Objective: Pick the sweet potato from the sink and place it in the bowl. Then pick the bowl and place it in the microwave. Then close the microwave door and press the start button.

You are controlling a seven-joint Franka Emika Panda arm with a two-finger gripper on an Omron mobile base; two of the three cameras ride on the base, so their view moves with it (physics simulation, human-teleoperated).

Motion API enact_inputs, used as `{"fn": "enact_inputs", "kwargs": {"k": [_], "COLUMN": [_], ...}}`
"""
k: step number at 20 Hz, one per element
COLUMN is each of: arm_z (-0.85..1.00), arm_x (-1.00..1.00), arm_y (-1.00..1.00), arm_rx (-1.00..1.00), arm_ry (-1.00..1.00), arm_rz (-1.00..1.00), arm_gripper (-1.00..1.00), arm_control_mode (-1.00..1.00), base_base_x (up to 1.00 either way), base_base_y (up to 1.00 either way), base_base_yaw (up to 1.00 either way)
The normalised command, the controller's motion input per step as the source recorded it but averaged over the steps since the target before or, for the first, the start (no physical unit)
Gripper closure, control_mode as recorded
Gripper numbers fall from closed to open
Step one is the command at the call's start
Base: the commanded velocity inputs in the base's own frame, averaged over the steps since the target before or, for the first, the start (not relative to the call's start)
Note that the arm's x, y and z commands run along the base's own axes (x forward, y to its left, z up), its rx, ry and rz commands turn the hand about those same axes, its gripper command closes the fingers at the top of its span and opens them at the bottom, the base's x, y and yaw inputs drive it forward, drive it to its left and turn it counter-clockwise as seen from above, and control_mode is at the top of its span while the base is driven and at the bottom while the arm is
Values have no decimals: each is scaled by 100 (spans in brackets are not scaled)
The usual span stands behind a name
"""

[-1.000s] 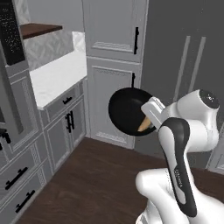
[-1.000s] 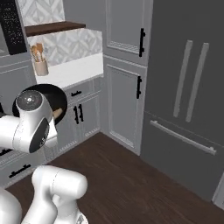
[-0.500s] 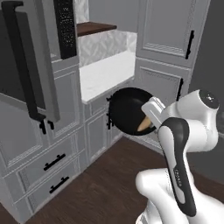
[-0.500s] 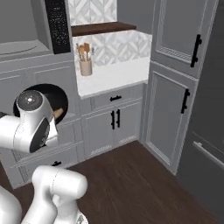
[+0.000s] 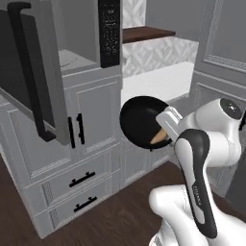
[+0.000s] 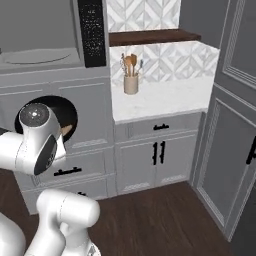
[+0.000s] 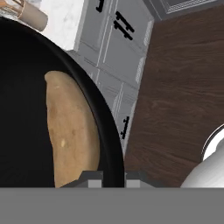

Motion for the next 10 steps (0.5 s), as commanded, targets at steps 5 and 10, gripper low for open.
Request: {"fn": "enact_inputs", "kwargs": {"k": [5,10], "arm_z": [0,0], "arm_x": [0,0], "arm_y": [0,0], "arm_rx": [0,0], "arm_ry": [0,0], "arm_rz": [0,0], "arm_gripper": [100,100], "arm_control_mode": [100,100], "base_base_x": [98,28], "base_base_y": [0,6], "base_base_yaw": [44,28]}}
